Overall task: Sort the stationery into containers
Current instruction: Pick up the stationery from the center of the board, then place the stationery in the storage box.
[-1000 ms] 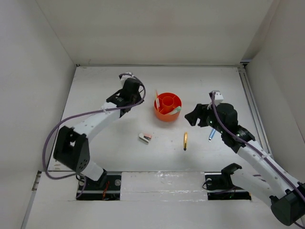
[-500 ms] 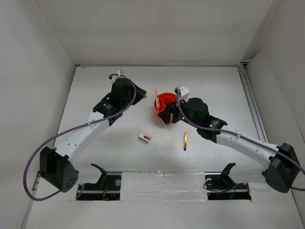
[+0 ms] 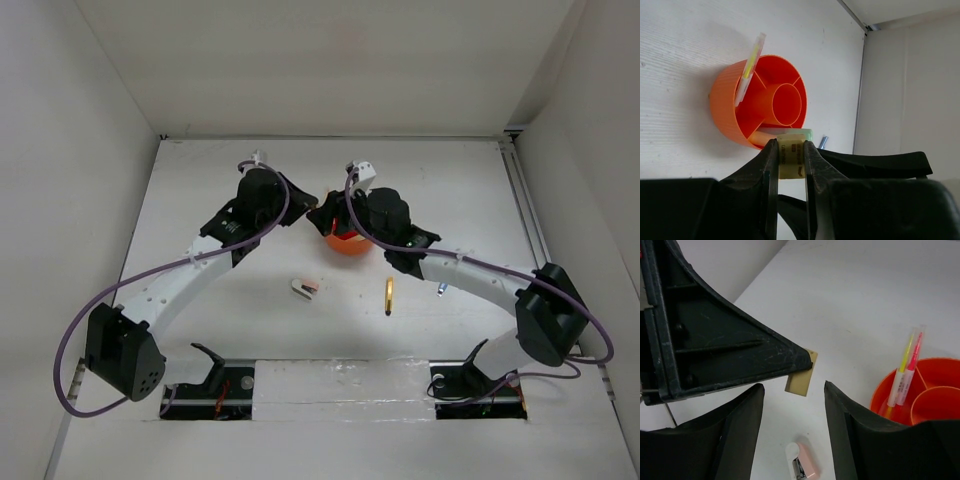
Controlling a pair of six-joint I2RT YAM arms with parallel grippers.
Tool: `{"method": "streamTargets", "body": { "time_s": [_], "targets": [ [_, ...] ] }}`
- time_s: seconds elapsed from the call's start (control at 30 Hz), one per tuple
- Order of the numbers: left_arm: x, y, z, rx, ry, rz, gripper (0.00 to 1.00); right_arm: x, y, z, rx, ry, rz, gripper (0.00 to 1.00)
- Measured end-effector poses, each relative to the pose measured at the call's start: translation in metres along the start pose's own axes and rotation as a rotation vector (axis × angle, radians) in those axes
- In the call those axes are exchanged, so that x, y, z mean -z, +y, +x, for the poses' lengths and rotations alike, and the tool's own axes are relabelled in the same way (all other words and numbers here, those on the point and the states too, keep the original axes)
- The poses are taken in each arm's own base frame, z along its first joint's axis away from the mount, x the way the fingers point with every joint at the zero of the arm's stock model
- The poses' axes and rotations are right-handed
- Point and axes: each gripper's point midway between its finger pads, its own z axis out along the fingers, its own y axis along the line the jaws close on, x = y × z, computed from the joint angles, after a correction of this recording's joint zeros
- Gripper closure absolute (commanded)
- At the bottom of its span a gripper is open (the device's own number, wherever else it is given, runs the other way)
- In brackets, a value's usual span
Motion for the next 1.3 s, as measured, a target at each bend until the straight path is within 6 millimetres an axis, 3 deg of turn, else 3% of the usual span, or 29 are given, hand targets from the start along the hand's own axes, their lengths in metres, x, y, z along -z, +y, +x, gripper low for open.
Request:
{"method": "streamTargets", "body": {
  "time_s": [0.07, 0.17, 0.2, 0.23, 0.33, 0.6, 0.63, 0.7, 0.73, 0.87, 0.9, 1.0, 1.1, 1.23, 1.3],
  "targets": [
    [0.0, -0.001, 0.001, 0.0, 0.005, 0.006, 1.0, -0.002, 0.004, -0.003, -0.01, -0.007, -0.012, 0.45],
    [0.0, -0.004, 0.002, 0.001, 0.013, 0.019, 1.0, -0.003, 0.008, -0.009, -0.021, -0.029, -0.024, 0.56],
    [0.0, -0.005, 0.001, 0.001, 0.011, 0.025, 1.0, -0.003, 0.008, -0.01, -0.024, -0.034, -0.025, 0.61],
    [0.0, -0.006, 0.0, 0.001, 0.01, 0.03, 1.0, -0.004, 0.007, -0.011, -0.028, -0.039, -0.021, 0.71],
    [0.0, -0.007, -0.002, 0.002, 0.002, 0.035, 1.0, -0.007, 0.001, -0.011, -0.045, -0.048, 0.003, 0.81],
    [-0.004, -0.005, -0.003, 0.004, 0.0, 0.031, 1.0, -0.01, -0.003, -0.009, -0.062, -0.051, 0.02, 1.0],
    [-0.004, -0.005, -0.003, 0.001, -0.001, 0.032, 0.97, -0.01, -0.003, -0.01, -0.062, -0.053, 0.021, 1.0],
    [-0.004, -0.005, -0.003, -0.005, -0.002, 0.035, 0.8, -0.01, -0.003, -0.01, -0.058, -0.053, 0.022, 1.0],
    [-0.004, -0.005, -0.003, -0.008, -0.002, 0.036, 0.63, -0.01, -0.003, -0.01, -0.053, -0.053, 0.021, 1.0],
    [-0.003, -0.01, 0.002, -0.033, 0.02, 0.06, 0.38, -0.009, -0.006, -0.011, -0.024, -0.053, 0.02, 1.0],
    [-0.002, -0.012, 0.003, -0.041, 0.024, 0.067, 0.27, -0.008, -0.007, -0.013, -0.019, -0.052, 0.018, 1.0],
    [-0.002, -0.014, 0.004, -0.056, 0.028, 0.081, 0.19, -0.002, -0.014, -0.021, -0.008, -0.064, 0.024, 1.0],
    [-0.002, -0.018, 0.003, -0.072, 0.024, 0.09, 0.02, 0.007, -0.027, -0.035, 0.007, -0.09, 0.042, 1.0],
    [-0.004, -0.028, -0.007, -0.094, 0.004, 0.103, 0.0, 0.022, -0.053, -0.047, 0.044, -0.102, 0.102, 1.0],
    [-0.005, -0.031, -0.013, -0.108, -0.017, 0.096, 0.0, 0.032, -0.076, -0.05, 0.053, -0.096, 0.151, 1.0]
  ]
}}
